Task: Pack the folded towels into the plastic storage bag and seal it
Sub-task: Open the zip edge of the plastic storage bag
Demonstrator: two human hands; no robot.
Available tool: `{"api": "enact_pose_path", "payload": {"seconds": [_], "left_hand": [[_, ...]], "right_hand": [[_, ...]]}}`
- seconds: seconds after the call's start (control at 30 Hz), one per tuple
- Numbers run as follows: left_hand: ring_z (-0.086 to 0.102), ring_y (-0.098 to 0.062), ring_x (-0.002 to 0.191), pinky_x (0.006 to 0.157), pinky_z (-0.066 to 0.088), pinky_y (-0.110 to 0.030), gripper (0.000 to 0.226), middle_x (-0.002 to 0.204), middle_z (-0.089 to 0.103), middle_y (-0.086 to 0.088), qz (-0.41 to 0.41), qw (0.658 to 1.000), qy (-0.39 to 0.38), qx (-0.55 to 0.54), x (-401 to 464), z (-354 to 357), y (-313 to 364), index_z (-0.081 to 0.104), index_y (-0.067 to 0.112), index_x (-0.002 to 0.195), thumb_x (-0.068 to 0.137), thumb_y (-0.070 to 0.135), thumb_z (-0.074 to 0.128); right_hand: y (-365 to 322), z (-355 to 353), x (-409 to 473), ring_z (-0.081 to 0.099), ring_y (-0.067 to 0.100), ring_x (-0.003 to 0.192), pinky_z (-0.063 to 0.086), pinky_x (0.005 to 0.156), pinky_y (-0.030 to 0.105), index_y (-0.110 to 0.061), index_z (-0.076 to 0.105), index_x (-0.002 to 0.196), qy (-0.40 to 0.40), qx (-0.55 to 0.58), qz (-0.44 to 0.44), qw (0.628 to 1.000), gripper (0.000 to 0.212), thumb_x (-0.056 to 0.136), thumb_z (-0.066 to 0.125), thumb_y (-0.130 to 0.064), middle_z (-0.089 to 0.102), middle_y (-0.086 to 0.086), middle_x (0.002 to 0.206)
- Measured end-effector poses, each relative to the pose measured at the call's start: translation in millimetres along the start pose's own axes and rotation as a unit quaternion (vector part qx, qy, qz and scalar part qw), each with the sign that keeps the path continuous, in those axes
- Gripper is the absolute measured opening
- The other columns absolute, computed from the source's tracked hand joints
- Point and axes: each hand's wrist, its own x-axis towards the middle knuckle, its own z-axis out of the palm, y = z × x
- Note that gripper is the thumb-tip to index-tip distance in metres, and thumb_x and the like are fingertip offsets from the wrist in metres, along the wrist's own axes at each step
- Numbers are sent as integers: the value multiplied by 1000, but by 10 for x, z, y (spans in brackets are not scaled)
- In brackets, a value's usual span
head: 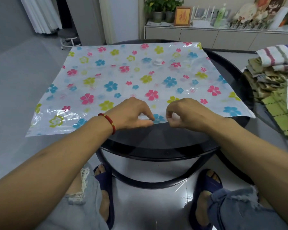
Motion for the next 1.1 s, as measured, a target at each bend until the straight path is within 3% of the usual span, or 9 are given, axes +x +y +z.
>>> {"api": "enact_pose_path", "payload": {"seconds": [0.1, 0.23, 0.37, 0.43, 0.53, 0.6, 0.67, 0.87, 1.1], "left_hand": [[64, -12, 81, 73, 53, -31, 20, 93, 75, 7, 5, 999, 15, 47, 15, 11, 112, 78, 25, 94, 90, 30, 59], [54, -12, 65, 60, 34, -19, 19, 72, 62, 7, -7, 999, 23, 45, 55, 38, 182, 75, 19, 86, 91, 22, 57], [61, -14, 69, 65, 47, -25, 18, 79, 72, 2, -22, 999, 45, 14, 51, 27, 172, 75, 17, 87, 90, 21, 58], [63, -14, 70, 70, 53, -31, 16, 77, 72, 3, -32, 997, 73, -9, 40, 19, 158, 75, 18, 84, 89, 22, 60], [63, -11, 71, 71, 55, -30, 13, 75, 70, 6, -56, 990, 119, -55, 31, 17, 153, 73, 19, 84, 89, 24, 63], [62, -8, 71, 71, 54, -27, 13, 76, 69, 7, -66, 984, 140, -85, 27, 25, 165, 72, 19, 84, 90, 25, 63], [62, -6, 71, 70, 52, -24, 14, 76, 69, 9, -75, 981, 142, -112, 15, 27, 168, 71, 19, 83, 91, 26, 62], [67, -1, 79, 74, 51, -15, 14, 84, 74, 13, -94, 968, 111, -204, -27, -58, 86, 78, 22, 90, 90, 32, 69], [66, 1, 73, 69, 47, -13, 14, 80, 74, 13, -88, 969, 114, -199, -19, -71, 62, 80, 20, 91, 89, 31, 71]], "right_hand": [[4, 0, -2, 63, 23, 85, 55, 79, 44, -15, 71, 88, 13, 21, 20, 999, 7, 84, 65, -14, 71, 0, 93], [-22, -20, -31, 61, 22, 89, 53, 80, 40, -18, 68, 91, 13, 17, 31, 999, 4, 91, 64, -18, 70, 0, 100], [-139, 24, -112, 65, 18, 74, 54, 67, 35, -17, 71, 81, 193, 49, 87, 976, 23, 96, 63, -32, 72, -4, 80], [-253, 111, -156, 68, 14, 51, 52, 49, 26, -15, 70, 70, 215, 261, 184, 923, 34, 95, 63, -37, 73, -2, 61], [-427, 283, -140, 74, 21, 53, 48, 38, 22, -6, 73, 93, 86, 543, 283, 786, 38, 99, 66, -42, 80, 9, 78], [-459, 362, -77, 74, 23, 59, 49, 41, 24, -3, 71, 105, 115, 641, 302, 697, 33, 101, 66, -35, 79, 17, 91], [-472, 415, -17, 75, 23, 64, 53, 46, 25, 0, 72, 101, 163, 683, 304, 643, 30, 101, 67, -29, 79, 20, 92], [-469, 513, -1, 78, 26, 75, 61, 64, 31, 5, 74, 101, 201, 676, 250, 663, 25, 101, 68, -20, 81, 17, 91], [-436, 528, -28, 79, 31, 80, 64, 69, 31, 2, 75, 99, 210, 653, 210, 696, 20, 98, 71, -18, 81, 14, 89]]}}
